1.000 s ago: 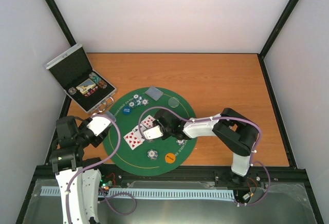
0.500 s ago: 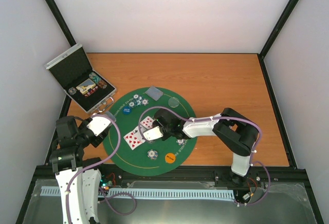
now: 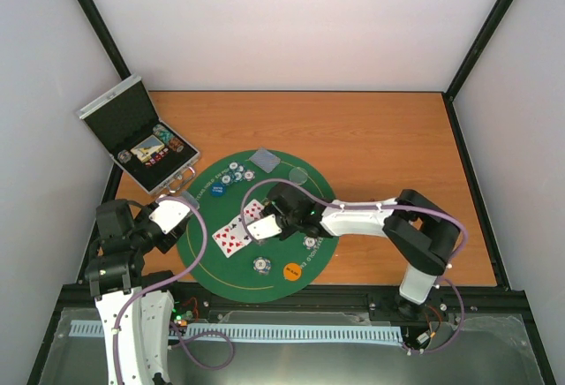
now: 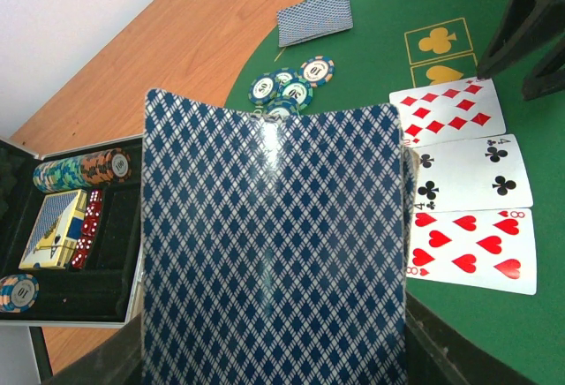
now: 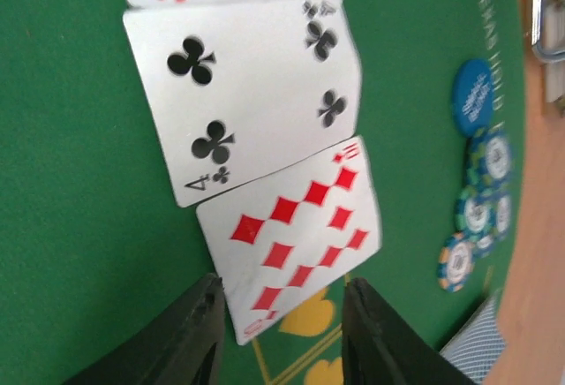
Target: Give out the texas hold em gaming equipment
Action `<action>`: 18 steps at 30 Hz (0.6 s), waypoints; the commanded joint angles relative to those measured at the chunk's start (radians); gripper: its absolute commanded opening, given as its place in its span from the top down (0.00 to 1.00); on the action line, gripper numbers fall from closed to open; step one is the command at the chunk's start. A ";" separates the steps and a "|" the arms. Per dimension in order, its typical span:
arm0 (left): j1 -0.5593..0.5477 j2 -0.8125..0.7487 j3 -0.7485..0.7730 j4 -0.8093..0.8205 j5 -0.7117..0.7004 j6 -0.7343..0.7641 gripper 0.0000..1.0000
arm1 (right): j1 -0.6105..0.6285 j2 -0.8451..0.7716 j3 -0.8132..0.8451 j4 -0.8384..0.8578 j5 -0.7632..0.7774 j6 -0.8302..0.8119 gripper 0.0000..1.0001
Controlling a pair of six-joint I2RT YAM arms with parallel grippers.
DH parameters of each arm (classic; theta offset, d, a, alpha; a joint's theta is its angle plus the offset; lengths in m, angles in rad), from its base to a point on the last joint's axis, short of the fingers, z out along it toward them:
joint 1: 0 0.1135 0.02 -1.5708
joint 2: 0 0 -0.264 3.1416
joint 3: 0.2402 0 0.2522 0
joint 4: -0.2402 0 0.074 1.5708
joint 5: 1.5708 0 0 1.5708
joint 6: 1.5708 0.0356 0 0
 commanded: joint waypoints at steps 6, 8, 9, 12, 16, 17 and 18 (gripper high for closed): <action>0.008 -0.001 0.010 0.028 0.016 -0.002 0.49 | -0.093 -0.223 0.094 0.061 -0.109 0.574 0.11; 0.008 -0.002 0.010 0.028 0.016 -0.002 0.49 | -0.148 -0.257 0.165 -0.003 -0.105 0.744 0.00; 0.008 -0.001 0.010 0.027 0.017 -0.001 0.49 | -0.172 -0.271 0.195 -0.047 -0.085 0.807 0.00; 0.008 -0.004 0.011 0.028 0.017 -0.001 0.49 | -0.207 -0.293 0.262 -0.195 0.037 0.928 0.00; 0.008 -0.006 0.011 0.029 0.017 -0.002 0.49 | -0.212 -0.331 0.267 -0.316 0.168 1.007 0.00; 0.008 -0.006 0.011 0.029 0.017 -0.002 0.49 | -0.212 -0.343 0.258 -0.327 0.176 1.023 0.00; 0.008 -0.007 0.011 0.029 0.017 -0.001 0.49 | -0.213 -0.357 0.251 -0.333 0.168 1.038 0.00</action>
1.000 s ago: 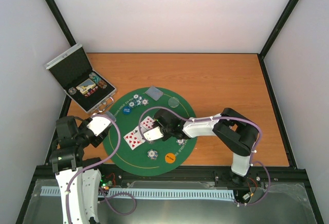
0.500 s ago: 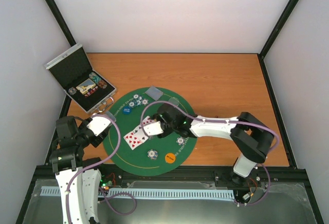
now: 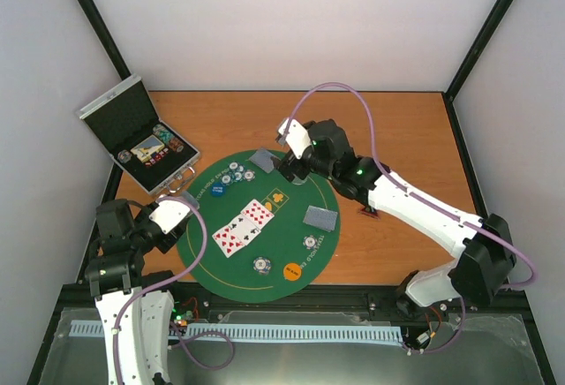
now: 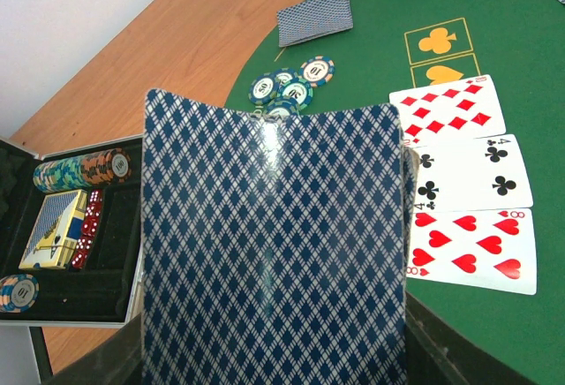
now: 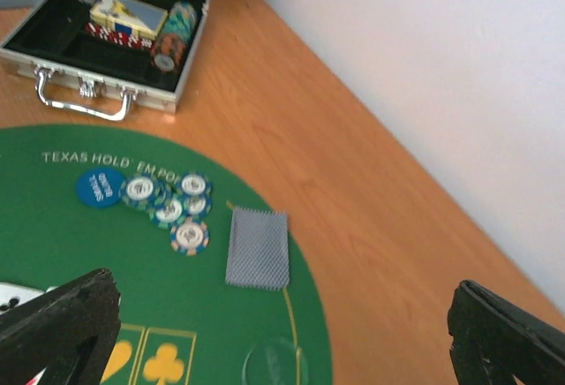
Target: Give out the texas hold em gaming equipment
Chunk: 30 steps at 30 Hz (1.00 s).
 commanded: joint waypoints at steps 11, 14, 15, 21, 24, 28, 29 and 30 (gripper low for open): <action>0.008 -0.013 0.013 0.028 0.021 0.000 0.49 | -0.118 -0.077 0.038 -0.308 -0.219 0.363 0.00; 0.008 -0.018 0.014 0.027 0.021 0.000 0.49 | -0.182 -0.073 0.008 -0.439 0.001 0.405 0.00; 0.008 -0.021 0.013 0.028 0.020 0.001 0.49 | -0.201 -0.074 -0.014 -0.471 0.063 0.423 0.00; 0.008 -0.026 0.011 0.029 0.020 0.002 0.49 | -0.320 -0.077 -0.232 -0.484 0.178 0.536 0.00; 0.008 -0.026 0.009 0.028 0.020 0.005 0.49 | -0.364 -0.057 -0.305 -0.445 0.209 0.585 0.00; 0.008 -0.023 0.008 0.025 0.023 0.009 0.49 | -0.431 -0.013 -0.362 -0.408 0.142 0.592 0.00; 0.008 -0.023 0.009 0.026 0.023 0.010 0.49 | -0.455 -0.004 -0.379 -0.394 0.092 0.595 0.00; 0.008 -0.022 0.010 0.025 0.023 0.010 0.49 | -0.467 0.002 -0.392 -0.381 0.065 0.596 0.00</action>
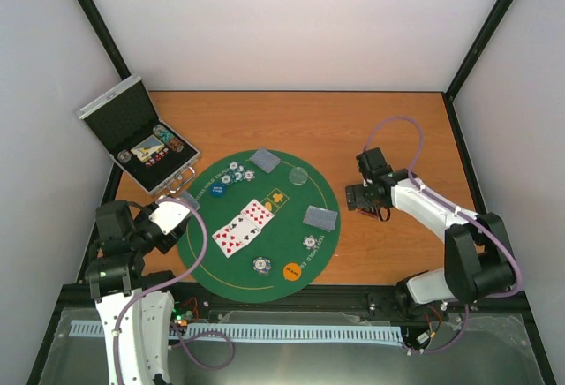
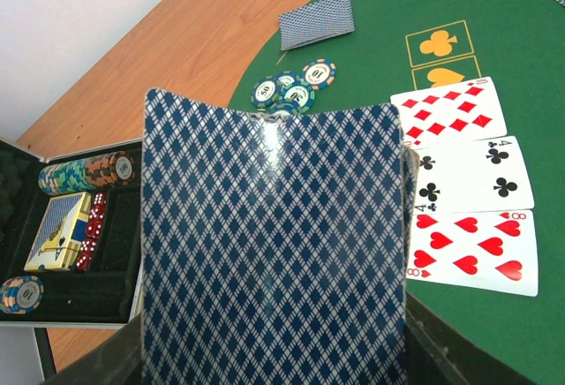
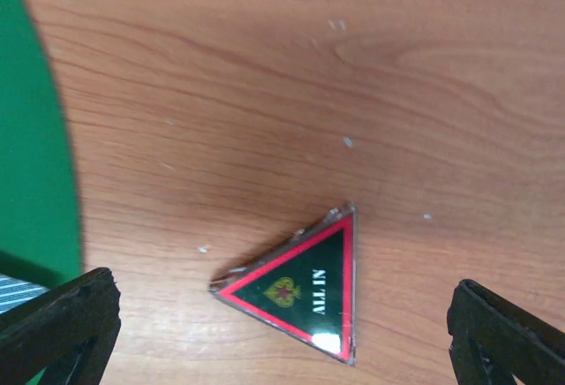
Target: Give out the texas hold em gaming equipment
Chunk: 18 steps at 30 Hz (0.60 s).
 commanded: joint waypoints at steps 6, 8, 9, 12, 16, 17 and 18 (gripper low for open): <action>0.008 -0.007 0.009 0.026 0.022 0.011 0.49 | -0.071 0.071 -0.045 0.055 -0.146 0.049 0.00; 0.007 -0.009 0.009 0.026 0.022 0.013 0.49 | -0.071 0.080 -0.050 0.051 -0.150 0.062 0.00; 0.007 -0.008 0.009 0.026 0.022 0.014 0.49 | -0.072 0.085 -0.054 0.050 -0.148 0.069 0.00; 0.002 -0.008 0.008 0.024 0.023 0.015 0.49 | -0.075 0.110 -0.058 0.038 -0.125 0.096 0.00; -0.005 -0.007 0.009 0.023 0.023 0.015 0.49 | -0.082 0.186 -0.015 -0.020 -0.069 0.123 0.04; -0.006 -0.006 0.009 0.022 0.021 0.015 0.49 | -0.082 0.202 -0.009 -0.026 -0.074 0.120 0.05; -0.007 -0.008 0.009 0.023 0.021 0.014 0.49 | -0.082 0.205 -0.010 -0.026 -0.080 0.120 0.06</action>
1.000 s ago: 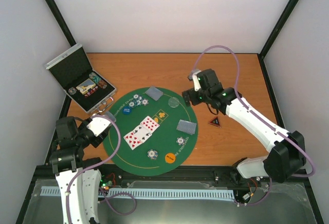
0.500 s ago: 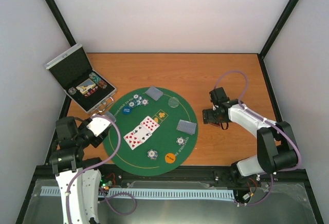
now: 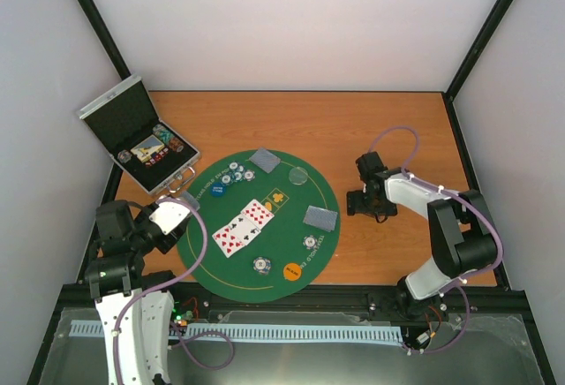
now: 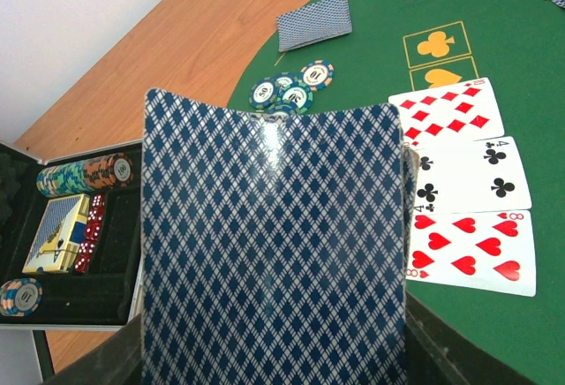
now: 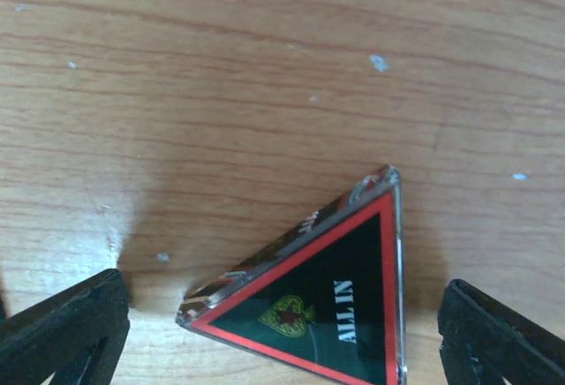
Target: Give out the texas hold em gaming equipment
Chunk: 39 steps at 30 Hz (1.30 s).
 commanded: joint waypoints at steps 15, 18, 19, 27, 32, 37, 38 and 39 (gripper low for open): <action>-0.010 -0.002 0.007 0.024 0.018 0.014 0.49 | -0.010 0.004 0.001 -0.022 0.042 0.038 0.17; -0.011 0.000 0.007 0.023 0.018 0.015 0.49 | -0.011 -0.011 0.000 -0.021 0.048 0.040 0.22; -0.011 0.000 0.008 0.023 0.018 0.015 0.49 | -0.011 -0.012 0.002 -0.022 0.050 0.039 0.23; -0.011 0.000 0.008 0.023 0.017 0.014 0.49 | -0.010 -0.055 0.029 -0.018 0.043 0.040 0.37; -0.011 0.001 0.006 0.023 0.016 0.014 0.49 | -0.011 -0.069 0.049 -0.032 0.020 0.027 0.39; -0.011 0.001 0.006 0.023 0.015 0.015 0.49 | -0.011 -0.082 0.060 -0.056 0.032 0.026 0.18; -0.011 -0.001 0.006 0.024 0.015 0.015 0.49 | -0.011 -0.082 0.055 -0.058 0.043 0.027 0.14; -0.010 0.000 0.006 0.024 0.015 0.014 0.49 | -0.013 -0.081 0.046 -0.057 0.051 0.027 0.12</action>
